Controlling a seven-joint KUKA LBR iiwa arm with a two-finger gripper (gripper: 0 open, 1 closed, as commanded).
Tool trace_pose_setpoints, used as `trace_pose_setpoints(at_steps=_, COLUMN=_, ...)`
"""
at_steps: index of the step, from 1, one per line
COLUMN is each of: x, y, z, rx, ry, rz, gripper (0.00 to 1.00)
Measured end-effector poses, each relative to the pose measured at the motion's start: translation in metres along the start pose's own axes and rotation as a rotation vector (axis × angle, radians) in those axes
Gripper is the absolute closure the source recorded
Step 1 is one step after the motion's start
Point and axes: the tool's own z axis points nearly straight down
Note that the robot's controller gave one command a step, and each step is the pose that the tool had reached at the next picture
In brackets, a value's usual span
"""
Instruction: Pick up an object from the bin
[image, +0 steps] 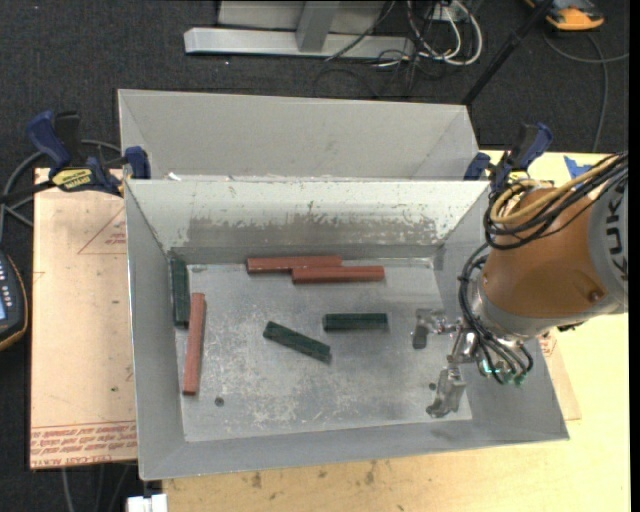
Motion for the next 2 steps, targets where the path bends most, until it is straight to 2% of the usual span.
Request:
trace_pose_setpoints(at_steps=1, x=-0.054, y=0.035, z=0.072, rx=-0.002, ry=-0.006, rz=-0.005, gripper=0.00)
trace_pose_setpoints(at_steps=2, x=-0.114, y=0.073, z=0.081, rx=-0.001, ry=-0.013, rz=0.228, gripper=0.00)
